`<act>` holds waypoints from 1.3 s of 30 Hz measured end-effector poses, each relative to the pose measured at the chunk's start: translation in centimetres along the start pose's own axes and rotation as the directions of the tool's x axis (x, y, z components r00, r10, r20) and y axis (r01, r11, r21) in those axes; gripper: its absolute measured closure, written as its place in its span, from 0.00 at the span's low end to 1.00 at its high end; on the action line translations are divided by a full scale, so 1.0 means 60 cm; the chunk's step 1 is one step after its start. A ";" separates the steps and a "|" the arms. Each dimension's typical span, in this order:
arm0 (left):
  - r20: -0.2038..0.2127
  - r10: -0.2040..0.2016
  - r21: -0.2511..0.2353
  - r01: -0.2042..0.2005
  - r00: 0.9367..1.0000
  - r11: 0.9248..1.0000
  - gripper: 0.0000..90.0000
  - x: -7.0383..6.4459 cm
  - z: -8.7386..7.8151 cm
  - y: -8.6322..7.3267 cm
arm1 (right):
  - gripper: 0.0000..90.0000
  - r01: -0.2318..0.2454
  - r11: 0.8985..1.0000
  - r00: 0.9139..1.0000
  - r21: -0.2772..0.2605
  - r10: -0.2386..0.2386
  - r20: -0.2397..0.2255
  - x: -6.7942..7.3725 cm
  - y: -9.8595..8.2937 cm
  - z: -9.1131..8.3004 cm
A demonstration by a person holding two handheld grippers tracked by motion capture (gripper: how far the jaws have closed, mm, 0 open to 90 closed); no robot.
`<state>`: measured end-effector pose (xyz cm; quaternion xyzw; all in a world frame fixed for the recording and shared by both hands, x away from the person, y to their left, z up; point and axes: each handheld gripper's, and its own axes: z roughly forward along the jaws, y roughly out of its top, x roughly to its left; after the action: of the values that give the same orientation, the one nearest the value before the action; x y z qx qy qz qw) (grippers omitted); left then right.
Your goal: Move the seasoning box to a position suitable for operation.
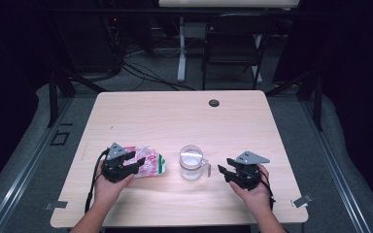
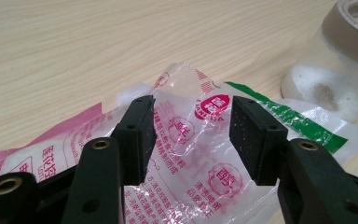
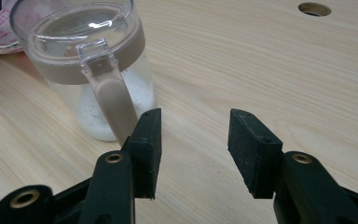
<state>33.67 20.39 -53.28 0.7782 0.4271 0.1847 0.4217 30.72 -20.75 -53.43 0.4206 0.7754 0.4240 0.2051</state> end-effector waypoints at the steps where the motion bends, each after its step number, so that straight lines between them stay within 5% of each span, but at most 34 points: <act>1: 0.001 0.000 -0.005 0.000 1.000 1.000 0.56 0.000 -0.001 0.000 | 0.61 0.000 1.000 1.000 0.001 0.000 -0.006 0.002 0.000 0.000; 29: -0.039 0.049 -0.024 -0.050 0.998 0.998 0.53 -0.010 -0.023 -0.003 | 0.60 0.069 0.998 0.994 0.002 -0.069 -0.087 0.041 0.012 0.012; 39: -0.046 0.021 -0.033 -0.022 0.999 0.999 0.52 -0.007 -0.038 -0.015 | 0.69 0.111 0.991 0.990 0.068 -0.105 -0.090 0.053 0.016 0.047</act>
<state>31.51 21.44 -52.64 0.7713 0.4250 0.2140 0.4228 31.31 -16.50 -54.08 0.3666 0.8201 0.4014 0.1786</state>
